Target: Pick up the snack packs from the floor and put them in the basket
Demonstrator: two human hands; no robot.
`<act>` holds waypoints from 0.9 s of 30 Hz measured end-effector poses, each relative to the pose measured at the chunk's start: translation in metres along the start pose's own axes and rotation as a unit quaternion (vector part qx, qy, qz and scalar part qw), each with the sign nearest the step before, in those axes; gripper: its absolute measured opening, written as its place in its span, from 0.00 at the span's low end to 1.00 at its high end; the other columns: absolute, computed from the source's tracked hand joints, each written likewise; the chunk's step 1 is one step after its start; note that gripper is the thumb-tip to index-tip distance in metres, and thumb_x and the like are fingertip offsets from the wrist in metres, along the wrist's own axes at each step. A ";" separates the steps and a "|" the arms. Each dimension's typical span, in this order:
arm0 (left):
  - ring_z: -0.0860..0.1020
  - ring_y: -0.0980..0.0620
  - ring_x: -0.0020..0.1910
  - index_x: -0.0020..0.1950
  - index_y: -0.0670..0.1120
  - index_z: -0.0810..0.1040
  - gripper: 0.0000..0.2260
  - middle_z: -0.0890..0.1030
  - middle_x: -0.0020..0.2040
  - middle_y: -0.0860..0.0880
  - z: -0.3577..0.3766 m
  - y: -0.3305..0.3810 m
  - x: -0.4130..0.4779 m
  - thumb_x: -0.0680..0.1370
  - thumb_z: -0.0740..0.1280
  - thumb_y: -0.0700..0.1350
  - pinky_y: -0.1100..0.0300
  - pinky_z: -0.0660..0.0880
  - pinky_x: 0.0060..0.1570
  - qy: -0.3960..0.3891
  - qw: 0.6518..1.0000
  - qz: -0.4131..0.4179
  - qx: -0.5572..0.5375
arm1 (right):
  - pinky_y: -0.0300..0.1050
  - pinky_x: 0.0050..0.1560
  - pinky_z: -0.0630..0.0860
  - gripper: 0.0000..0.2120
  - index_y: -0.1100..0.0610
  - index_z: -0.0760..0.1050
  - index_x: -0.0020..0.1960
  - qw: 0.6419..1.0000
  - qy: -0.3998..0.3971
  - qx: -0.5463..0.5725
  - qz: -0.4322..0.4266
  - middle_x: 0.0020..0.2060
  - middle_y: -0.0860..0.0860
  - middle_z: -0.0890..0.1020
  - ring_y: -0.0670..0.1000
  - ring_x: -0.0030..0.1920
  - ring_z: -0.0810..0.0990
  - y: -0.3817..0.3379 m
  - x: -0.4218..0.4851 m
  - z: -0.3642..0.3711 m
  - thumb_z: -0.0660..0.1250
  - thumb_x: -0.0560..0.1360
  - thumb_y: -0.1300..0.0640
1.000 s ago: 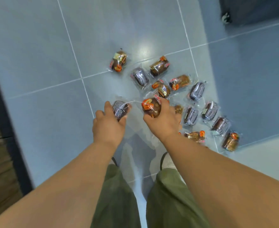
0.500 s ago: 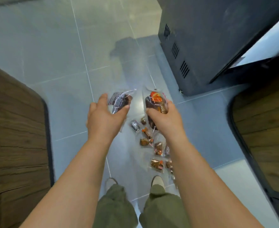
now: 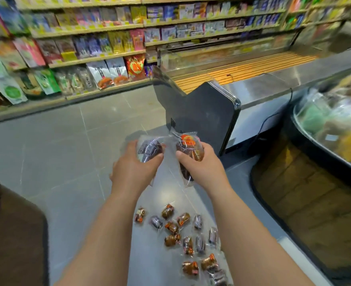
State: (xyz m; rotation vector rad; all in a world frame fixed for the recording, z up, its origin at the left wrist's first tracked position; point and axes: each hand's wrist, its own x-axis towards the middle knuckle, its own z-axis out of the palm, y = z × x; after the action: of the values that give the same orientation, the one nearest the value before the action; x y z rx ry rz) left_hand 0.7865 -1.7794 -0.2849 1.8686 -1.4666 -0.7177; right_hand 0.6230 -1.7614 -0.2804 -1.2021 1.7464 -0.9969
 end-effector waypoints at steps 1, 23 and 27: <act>0.73 0.40 0.62 0.67 0.55 0.66 0.31 0.77 0.62 0.48 -0.002 0.005 0.000 0.68 0.69 0.63 0.45 0.70 0.62 -0.006 1.000 0.015 0.006 | 0.42 0.48 0.71 0.30 0.50 0.66 0.68 1.000 0.012 -0.005 0.002 0.55 0.46 0.78 0.47 0.53 0.77 -0.001 -0.002 -0.001 0.70 0.70 0.41; 0.76 0.43 0.55 0.64 0.49 0.65 0.29 0.76 0.57 0.46 0.104 -0.008 -0.116 0.70 0.70 0.60 0.45 0.75 0.54 -0.351 0.902 0.235 0.085 | 0.55 0.59 0.75 0.33 0.50 0.64 0.68 0.866 0.429 0.037 0.254 0.58 0.51 0.74 0.54 0.57 0.77 0.131 -0.177 -0.021 0.68 0.69 0.37; 0.75 0.41 0.58 0.67 0.50 0.64 0.28 0.76 0.60 0.46 0.135 -0.023 -0.175 0.72 0.67 0.61 0.43 0.71 0.59 -0.379 0.883 0.245 0.129 | 0.57 0.62 0.73 0.36 0.51 0.59 0.72 0.817 0.477 0.047 0.320 0.62 0.53 0.71 0.56 0.61 0.74 0.171 -0.234 -0.031 0.68 0.70 0.38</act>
State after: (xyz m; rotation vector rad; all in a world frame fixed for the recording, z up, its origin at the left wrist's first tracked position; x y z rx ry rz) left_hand 0.6598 -1.6257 -0.3845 1.3113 -2.5173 -1.0959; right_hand 0.5949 -1.4909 -0.3846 0.1127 2.5440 -1.3119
